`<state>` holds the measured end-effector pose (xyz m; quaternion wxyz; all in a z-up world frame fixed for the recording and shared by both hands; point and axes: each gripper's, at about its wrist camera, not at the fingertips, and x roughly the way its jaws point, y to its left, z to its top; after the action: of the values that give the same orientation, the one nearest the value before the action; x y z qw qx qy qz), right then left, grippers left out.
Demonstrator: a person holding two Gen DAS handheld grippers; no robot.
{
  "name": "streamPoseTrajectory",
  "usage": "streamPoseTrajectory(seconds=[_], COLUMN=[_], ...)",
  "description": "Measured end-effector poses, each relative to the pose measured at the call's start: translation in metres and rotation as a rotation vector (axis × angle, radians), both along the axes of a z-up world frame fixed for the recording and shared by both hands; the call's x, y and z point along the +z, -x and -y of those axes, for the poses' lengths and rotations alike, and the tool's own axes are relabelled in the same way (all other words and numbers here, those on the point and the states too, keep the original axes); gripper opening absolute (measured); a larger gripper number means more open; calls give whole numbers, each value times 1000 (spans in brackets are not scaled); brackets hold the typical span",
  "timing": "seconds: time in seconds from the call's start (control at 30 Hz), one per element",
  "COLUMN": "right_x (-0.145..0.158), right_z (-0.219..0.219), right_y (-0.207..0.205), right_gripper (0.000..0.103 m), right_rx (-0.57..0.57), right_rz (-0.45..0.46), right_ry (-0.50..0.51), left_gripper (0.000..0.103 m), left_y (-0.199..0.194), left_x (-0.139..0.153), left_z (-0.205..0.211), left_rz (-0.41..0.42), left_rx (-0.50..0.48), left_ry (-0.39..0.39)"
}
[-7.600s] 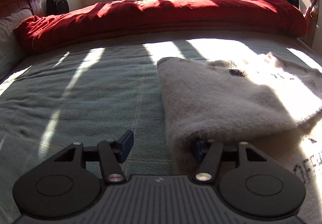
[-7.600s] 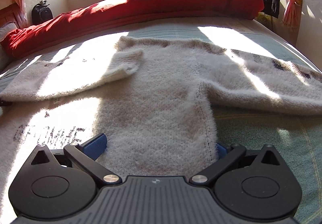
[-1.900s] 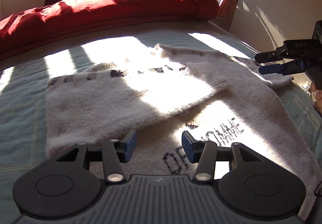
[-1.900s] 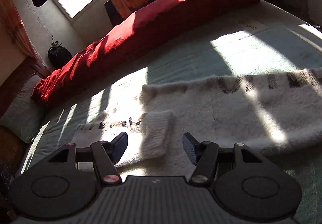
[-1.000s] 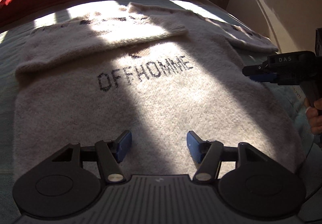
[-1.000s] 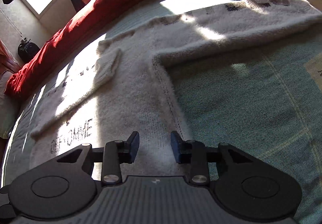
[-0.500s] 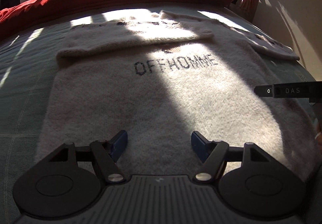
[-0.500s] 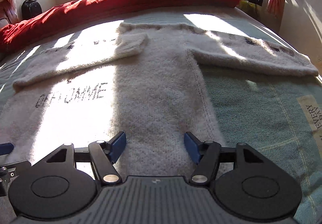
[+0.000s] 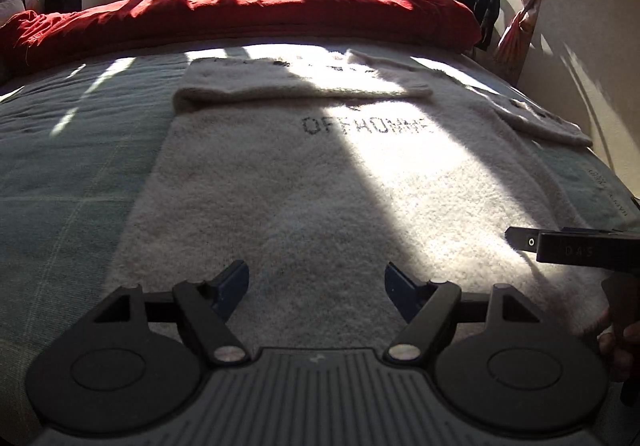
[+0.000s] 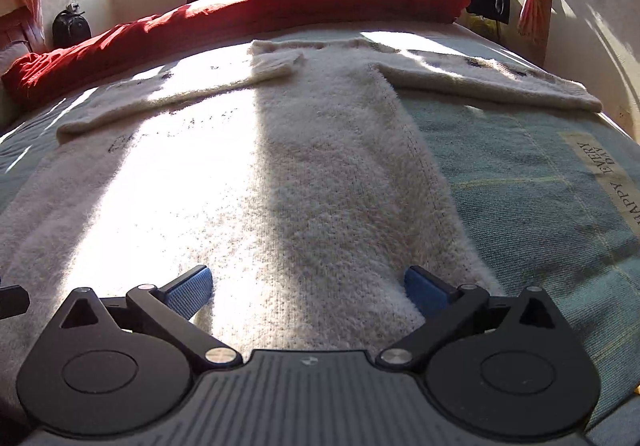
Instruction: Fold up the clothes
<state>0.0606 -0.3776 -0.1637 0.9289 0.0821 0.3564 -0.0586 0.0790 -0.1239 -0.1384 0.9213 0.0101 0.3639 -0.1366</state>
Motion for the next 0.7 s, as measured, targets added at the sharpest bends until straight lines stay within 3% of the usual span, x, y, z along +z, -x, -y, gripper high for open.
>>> streamPoseTrajectory(seconds=[0.17, 0.23, 0.4, 0.7], right_x=[0, 2, 3, 2], right_z=[-3, -3, -2, -2], right_y=[1, -1, -3, -3], right_gripper=[103, 103, 103, 103], right_rx=[-14, -19, -18, -11], right_rz=[45, 56, 63, 59], right_ry=[21, 23, 21, 24], left_gripper=[76, 81, 82, 82], left_y=[-12, -5, 26, -5], left_x=[-8, -12, -11, 11], left_z=[14, 20, 30, 75], left_rz=[-8, -12, -19, 85], left_rx=[-1, -11, -53, -173], left_ry=[-54, -55, -95, -110])
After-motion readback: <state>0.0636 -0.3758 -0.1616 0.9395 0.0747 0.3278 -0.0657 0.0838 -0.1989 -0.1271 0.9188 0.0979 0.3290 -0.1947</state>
